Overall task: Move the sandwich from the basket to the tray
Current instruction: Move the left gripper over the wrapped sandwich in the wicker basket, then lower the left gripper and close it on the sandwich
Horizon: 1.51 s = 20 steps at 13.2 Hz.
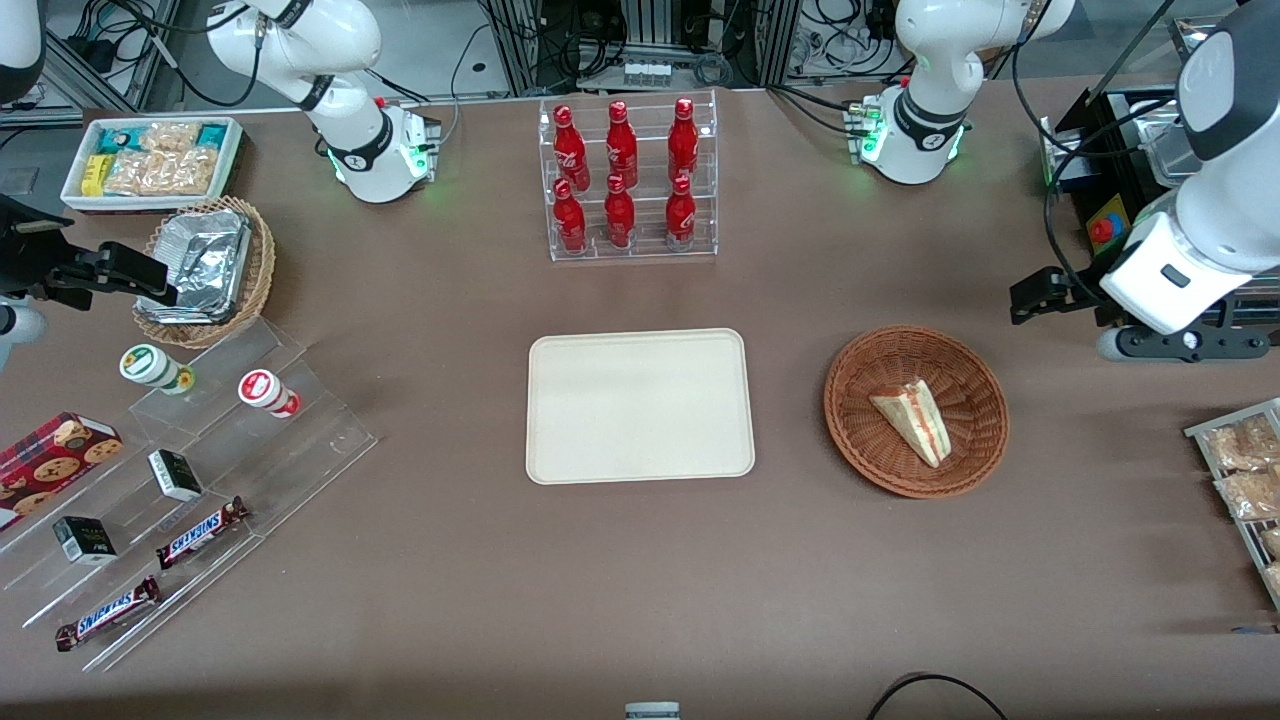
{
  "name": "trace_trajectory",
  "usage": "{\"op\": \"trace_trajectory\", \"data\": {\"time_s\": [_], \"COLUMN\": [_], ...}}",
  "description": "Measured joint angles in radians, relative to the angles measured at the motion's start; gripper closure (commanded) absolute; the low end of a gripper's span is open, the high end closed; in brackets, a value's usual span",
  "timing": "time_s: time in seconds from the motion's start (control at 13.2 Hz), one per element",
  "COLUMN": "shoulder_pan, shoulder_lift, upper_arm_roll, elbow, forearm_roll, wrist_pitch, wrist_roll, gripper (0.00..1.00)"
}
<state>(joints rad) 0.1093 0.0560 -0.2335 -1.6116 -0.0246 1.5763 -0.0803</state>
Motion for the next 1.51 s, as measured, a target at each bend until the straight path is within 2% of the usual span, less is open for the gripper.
{"op": "trace_trajectory", "data": {"time_s": [0.38,0.61,1.06,1.51], "shoulder_pan": [0.0,0.0,-0.008,-0.058], "shoulder_lift": [0.007,0.063,0.122,0.101], "upper_arm_roll": [-0.008,-0.007,-0.009,-0.01], "elbow": [-0.005,-0.048,-0.313,-0.524], "forearm_roll": [0.0,0.0,0.0,0.0], "wrist_pitch": [-0.002,0.029,0.4,0.694], "wrist_roll": [0.0,0.0,-0.079,-0.45], "gripper": [0.0,0.0,0.0,0.0]}}
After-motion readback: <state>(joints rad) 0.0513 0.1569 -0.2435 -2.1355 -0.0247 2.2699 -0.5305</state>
